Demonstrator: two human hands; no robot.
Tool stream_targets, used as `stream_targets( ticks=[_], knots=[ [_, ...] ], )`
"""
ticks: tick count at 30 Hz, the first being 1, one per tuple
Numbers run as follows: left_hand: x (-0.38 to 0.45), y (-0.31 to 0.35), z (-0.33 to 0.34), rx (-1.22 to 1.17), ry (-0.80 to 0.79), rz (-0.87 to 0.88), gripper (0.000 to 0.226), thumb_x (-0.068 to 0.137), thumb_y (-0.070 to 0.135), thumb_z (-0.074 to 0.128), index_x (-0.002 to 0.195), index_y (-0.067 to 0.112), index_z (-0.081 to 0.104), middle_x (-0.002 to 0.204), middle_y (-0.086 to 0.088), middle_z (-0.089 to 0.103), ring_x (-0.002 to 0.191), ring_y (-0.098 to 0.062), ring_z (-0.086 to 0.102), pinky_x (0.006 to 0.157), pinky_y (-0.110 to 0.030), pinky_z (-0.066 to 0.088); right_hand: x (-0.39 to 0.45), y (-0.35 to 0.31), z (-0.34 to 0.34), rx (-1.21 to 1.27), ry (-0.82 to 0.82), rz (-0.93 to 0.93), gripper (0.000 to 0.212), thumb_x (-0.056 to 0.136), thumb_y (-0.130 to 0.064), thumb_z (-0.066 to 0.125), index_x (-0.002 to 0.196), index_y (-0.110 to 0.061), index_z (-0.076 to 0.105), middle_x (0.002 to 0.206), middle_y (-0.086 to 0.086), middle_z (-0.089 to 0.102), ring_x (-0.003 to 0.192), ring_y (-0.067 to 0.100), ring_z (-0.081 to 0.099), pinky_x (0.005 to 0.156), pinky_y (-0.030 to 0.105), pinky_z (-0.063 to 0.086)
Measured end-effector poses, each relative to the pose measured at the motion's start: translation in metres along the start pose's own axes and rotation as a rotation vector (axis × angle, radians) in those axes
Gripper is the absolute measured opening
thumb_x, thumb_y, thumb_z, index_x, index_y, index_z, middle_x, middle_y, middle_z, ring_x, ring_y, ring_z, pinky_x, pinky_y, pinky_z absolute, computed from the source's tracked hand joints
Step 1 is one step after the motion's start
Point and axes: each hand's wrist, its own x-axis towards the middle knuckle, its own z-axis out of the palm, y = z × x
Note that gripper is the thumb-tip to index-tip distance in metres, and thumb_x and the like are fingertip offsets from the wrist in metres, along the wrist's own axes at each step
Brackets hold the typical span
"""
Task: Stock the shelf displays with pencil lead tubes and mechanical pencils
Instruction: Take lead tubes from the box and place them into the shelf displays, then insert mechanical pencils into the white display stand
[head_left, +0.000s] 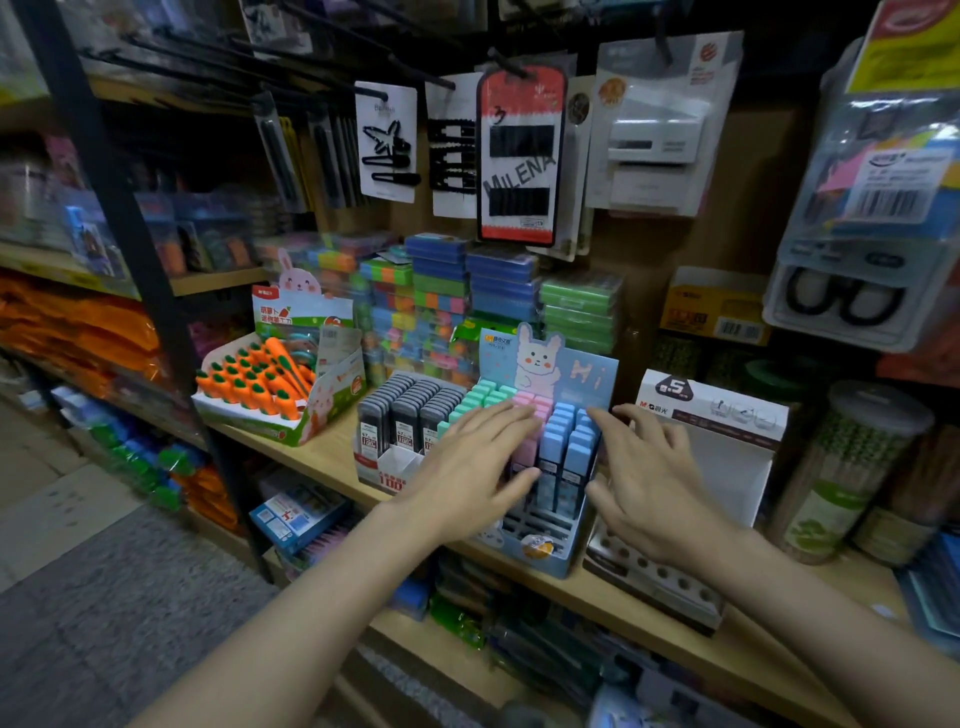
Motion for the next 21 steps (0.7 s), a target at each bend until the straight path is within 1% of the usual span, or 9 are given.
stream_targets(
  ticks=[2,5,7,9,10,12,15,18,21],
  knots=[
    [-0.008,-0.007,-0.004,0.015,-0.002,-0.019,0.057,0.099,0.045,0.043,0.150,0.023,0.031,0.158,0.008,0.026,0.147,-0.008,0.015,0.122,-0.032,0.012,-0.003,0.003,-0.002,0.005,-0.009,0.007,0.061,0.089,-0.037,0.041,0.146,-0.020,0.027,0.141,0.001,0.045,0.137,0.016,0.020,0.105,0.033,0.016],
    [-0.021,-0.018,-0.009,0.006,0.004,-0.066,0.058,0.099,0.045,0.042,0.151,0.024,0.029,0.159,0.008,0.024,0.147,-0.008,0.014,0.121,-0.028,0.010,-0.006,0.003,-0.002,0.045,0.003,-0.007,0.059,0.097,-0.039,0.039,0.151,-0.023,0.022,0.152,-0.002,0.036,0.143,0.012,0.015,0.112,0.030,0.010],
    [-0.028,-0.024,-0.011,-0.008,0.008,-0.103,0.057,0.099,0.046,0.043,0.151,0.025,0.029,0.158,0.008,0.024,0.147,-0.007,0.014,0.121,-0.026,0.010,-0.006,-0.004,-0.001,0.051,-0.008,-0.055,0.060,0.101,-0.048,0.030,0.154,-0.024,0.019,0.159,-0.004,0.024,0.148,0.008,0.008,0.115,0.028,0.000],
    [-0.033,-0.028,-0.011,-0.010,-0.013,-0.124,0.059,0.099,0.047,0.042,0.152,0.026,0.026,0.159,0.009,0.023,0.147,-0.006,0.012,0.120,-0.025,0.007,-0.007,-0.014,0.000,0.018,-0.073,-0.101,0.066,0.099,-0.059,0.013,0.156,-0.026,0.012,0.163,-0.007,0.011,0.146,0.002,-0.005,0.119,0.030,-0.008],
    [-0.035,-0.030,-0.010,-0.004,-0.038,-0.126,0.061,0.099,0.048,0.042,0.153,0.025,0.024,0.160,0.010,0.020,0.148,-0.005,0.009,0.120,-0.025,0.006,-0.008,-0.017,0.001,-0.006,-0.114,-0.109,0.070,0.096,-0.063,0.006,0.156,-0.026,0.007,0.163,-0.008,0.004,0.144,0.000,-0.011,0.120,0.031,-0.010],
    [-0.036,-0.032,-0.010,0.007,-0.076,-0.126,0.064,0.099,0.049,0.041,0.154,0.024,0.020,0.161,0.011,0.015,0.148,-0.004,0.004,0.121,-0.025,0.004,-0.010,-0.021,0.001,-0.030,-0.167,-0.095,0.076,0.090,-0.066,0.000,0.156,-0.027,-0.001,0.163,-0.009,-0.003,0.142,-0.001,-0.016,0.120,0.033,-0.011],
    [-0.039,-0.032,-0.010,0.034,-0.085,-0.135,0.067,0.099,0.051,0.039,0.155,0.024,0.015,0.163,0.010,0.007,0.149,-0.006,0.000,0.122,-0.028,0.003,-0.010,-0.026,-0.005,-0.008,-0.171,-0.080,0.079,0.089,-0.068,-0.001,0.156,-0.026,-0.004,0.163,-0.008,-0.006,0.147,0.004,-0.013,0.121,0.034,-0.010],
    [-0.044,-0.031,-0.008,0.029,-0.059,-0.162,0.068,0.099,0.051,0.039,0.155,0.025,0.012,0.163,0.010,0.005,0.149,-0.006,-0.002,0.123,-0.034,0.007,-0.006,-0.042,-0.007,-0.020,-0.153,-0.137,0.074,0.094,-0.063,0.007,0.157,-0.023,0.002,0.164,-0.005,0.001,0.149,0.009,-0.007,0.121,0.036,-0.009],
    [-0.048,-0.028,-0.006,0.026,-0.045,-0.178,0.069,0.098,0.047,0.044,0.155,0.023,0.013,0.163,0.009,0.006,0.149,-0.008,0.000,0.122,-0.038,0.011,0.001,-0.064,-0.005,-0.050,-0.181,-0.185,0.071,0.098,-0.061,0.013,0.157,-0.024,0.002,0.164,-0.006,0.004,0.150,0.012,-0.004,0.121,0.043,-0.009]
  ],
)
